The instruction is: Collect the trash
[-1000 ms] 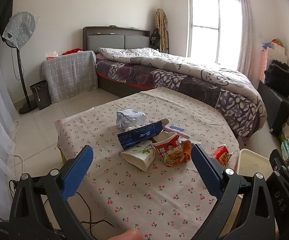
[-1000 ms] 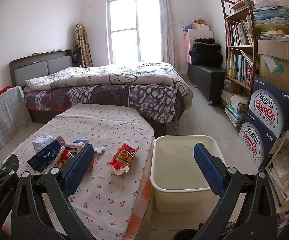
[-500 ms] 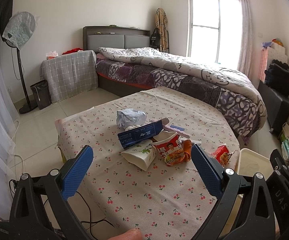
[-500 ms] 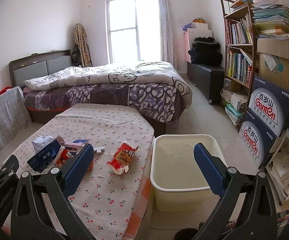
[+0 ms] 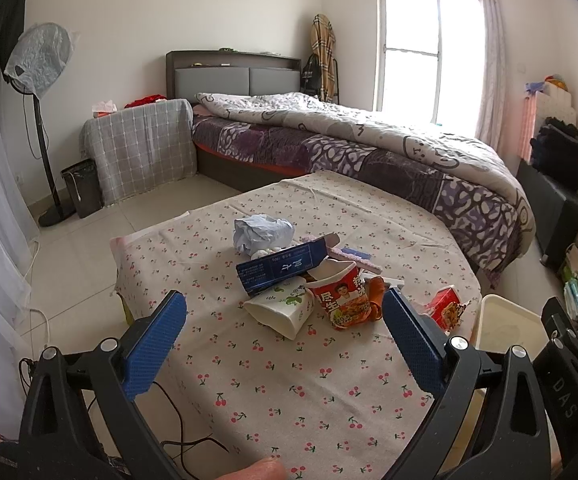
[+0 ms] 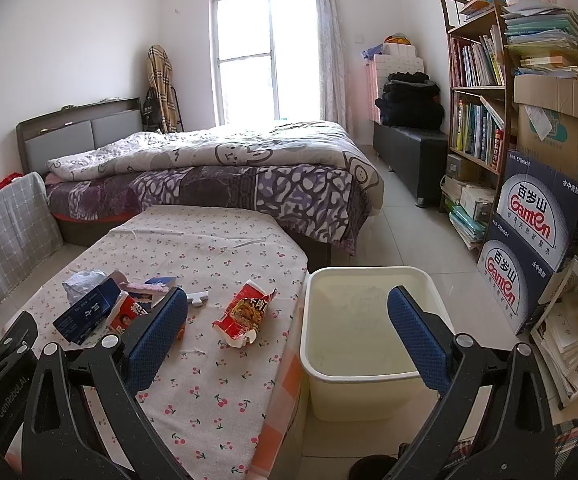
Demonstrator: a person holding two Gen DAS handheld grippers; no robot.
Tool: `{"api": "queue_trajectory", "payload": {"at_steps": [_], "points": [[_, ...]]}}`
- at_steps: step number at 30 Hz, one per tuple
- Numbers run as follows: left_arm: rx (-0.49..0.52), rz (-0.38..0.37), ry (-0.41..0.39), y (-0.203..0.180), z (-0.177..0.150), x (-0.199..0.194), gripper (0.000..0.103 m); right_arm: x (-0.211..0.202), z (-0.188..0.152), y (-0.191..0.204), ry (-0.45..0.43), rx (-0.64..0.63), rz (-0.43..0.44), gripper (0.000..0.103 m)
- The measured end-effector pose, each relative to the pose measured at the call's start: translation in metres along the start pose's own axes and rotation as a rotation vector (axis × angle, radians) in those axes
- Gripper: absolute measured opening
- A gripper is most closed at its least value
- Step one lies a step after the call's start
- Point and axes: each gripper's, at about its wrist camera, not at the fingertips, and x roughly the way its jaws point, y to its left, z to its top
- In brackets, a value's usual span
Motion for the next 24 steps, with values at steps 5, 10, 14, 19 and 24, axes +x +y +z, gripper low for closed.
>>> {"api": "queue_trajectory", "payload": {"at_steps": [5,10,14,19,24], "points": [[0.0,0.001,0.003,-0.002,0.0,0.004,0.095,0.001,-0.001,-0.001,0.01,0.003,-0.005,0.096],[-0.005,0.011,0.063,0.005,0.005,0.02,0.095,0.026,0.005,0.001,0.172,0.04,0.008,0.096],[0.009,0.029,0.147,0.007,0.031,0.041,0.095,0.066,0.019,0.018,0.364,0.015,0.042,0.096],[0.005,0.011,0.255,0.019,0.07,0.085,0.095,0.137,0.036,0.027,0.652,0.074,0.095,0.096],[-0.024,-0.023,0.306,0.031,0.099,0.132,0.095,0.19,0.025,0.031,0.794,0.163,0.095,0.096]]}}
